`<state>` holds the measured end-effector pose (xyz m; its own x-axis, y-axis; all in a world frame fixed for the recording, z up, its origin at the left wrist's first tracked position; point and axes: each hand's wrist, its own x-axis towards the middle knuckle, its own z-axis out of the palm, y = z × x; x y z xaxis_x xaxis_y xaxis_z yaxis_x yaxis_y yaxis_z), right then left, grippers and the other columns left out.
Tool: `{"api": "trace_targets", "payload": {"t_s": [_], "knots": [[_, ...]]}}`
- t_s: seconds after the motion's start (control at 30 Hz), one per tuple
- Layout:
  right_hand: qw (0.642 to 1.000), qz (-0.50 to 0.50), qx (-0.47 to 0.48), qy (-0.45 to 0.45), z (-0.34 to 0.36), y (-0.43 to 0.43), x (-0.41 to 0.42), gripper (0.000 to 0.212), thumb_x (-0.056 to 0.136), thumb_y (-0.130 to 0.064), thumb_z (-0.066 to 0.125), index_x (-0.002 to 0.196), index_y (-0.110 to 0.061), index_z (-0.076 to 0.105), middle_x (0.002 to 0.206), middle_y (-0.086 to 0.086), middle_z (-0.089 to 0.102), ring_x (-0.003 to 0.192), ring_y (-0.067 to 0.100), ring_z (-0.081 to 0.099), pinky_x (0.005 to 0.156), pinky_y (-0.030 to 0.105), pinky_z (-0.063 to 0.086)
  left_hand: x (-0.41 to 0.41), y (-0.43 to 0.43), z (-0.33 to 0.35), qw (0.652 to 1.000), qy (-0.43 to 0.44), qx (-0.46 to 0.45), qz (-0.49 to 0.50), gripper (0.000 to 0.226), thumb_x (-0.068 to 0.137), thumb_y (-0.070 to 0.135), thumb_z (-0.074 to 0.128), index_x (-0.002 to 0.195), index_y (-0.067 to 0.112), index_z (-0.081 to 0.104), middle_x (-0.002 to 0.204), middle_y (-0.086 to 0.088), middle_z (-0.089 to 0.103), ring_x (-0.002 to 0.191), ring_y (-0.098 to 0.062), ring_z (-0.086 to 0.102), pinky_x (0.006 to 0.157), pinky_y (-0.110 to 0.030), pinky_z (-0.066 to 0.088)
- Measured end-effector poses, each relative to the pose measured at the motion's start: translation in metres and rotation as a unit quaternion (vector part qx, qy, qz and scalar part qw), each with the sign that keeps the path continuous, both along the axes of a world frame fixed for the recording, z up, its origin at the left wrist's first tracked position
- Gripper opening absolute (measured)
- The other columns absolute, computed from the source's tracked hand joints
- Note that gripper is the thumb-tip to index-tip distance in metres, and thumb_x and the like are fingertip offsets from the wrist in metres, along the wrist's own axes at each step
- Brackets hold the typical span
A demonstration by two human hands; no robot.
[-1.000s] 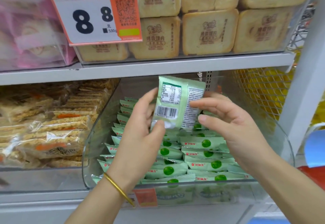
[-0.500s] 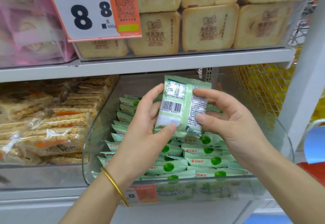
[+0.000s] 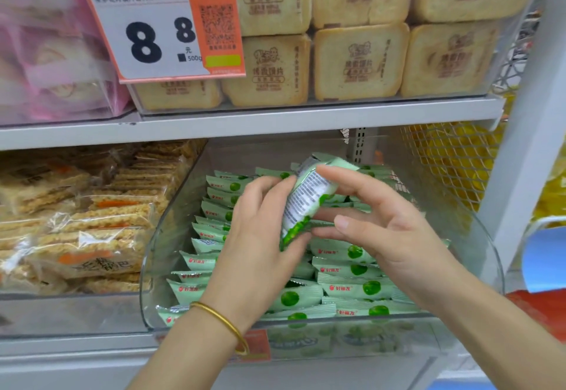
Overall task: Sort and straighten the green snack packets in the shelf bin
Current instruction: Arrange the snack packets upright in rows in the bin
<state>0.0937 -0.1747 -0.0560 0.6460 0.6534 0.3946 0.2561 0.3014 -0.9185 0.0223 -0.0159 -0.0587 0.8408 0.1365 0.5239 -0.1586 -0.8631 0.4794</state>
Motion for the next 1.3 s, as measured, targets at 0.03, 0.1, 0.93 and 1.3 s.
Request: {"api": "trace_targets", "payload": {"t_s": [0.03,0.1,0.93,1.3], "knots": [[1.0,-0.004,-0.003,-0.008,0.001,-0.001,0.0,0.048,0.084,-0.002,0.054,0.119,-0.033,0.065,0.127,-0.002,0.057,0.112,0.023,0.062,0.09,0.035,0.053,0.001,0.002,0.001,1.0,-0.001,-0.005,-0.001,0.06,0.084,0.013,0.064,0.138,0.028,0.041,0.119,0.015,0.036,0.112,0.007,0.035,0.093,0.004,0.019],[0.997,-0.062,-0.015,-0.042,0.003,-0.004,0.003,0.046,0.083,0.001,0.055,0.11,-0.034,0.07,0.122,-0.002,0.06,0.114,0.014,0.059,0.091,0.031,0.051,0.003,0.007,0.003,1.0,0.005,-0.005,0.0,0.056,0.086,0.0,0.057,0.135,0.023,0.046,0.117,0.012,0.041,0.102,0.008,0.038,0.088,0.005,0.022],[0.741,-0.496,-0.207,-0.402,0.012,0.029,0.07,0.035,0.07,-0.005,0.074,0.1,-0.023,0.073,0.099,0.003,0.072,0.093,0.034,0.063,0.069,0.036,0.051,0.094,0.035,0.006,0.961,0.248,0.104,0.057,0.056,0.101,0.03,0.033,0.151,0.019,0.008,0.159,0.004,-0.006,0.146,-0.012,-0.006,0.119,-0.032,0.003],[0.638,-0.439,-0.494,-0.395,0.016,0.063,0.091,0.025,0.089,-0.017,0.059,0.114,-0.023,0.057,0.108,0.001,0.064,0.107,0.028,0.055,0.085,0.036,0.039,0.109,0.048,-0.006,0.911,0.356,0.197,0.069,0.062,0.098,0.052,0.014,0.151,0.023,0.0,0.159,0.005,-0.001,0.146,-0.017,0.0,0.118,-0.041,0.0]]}}
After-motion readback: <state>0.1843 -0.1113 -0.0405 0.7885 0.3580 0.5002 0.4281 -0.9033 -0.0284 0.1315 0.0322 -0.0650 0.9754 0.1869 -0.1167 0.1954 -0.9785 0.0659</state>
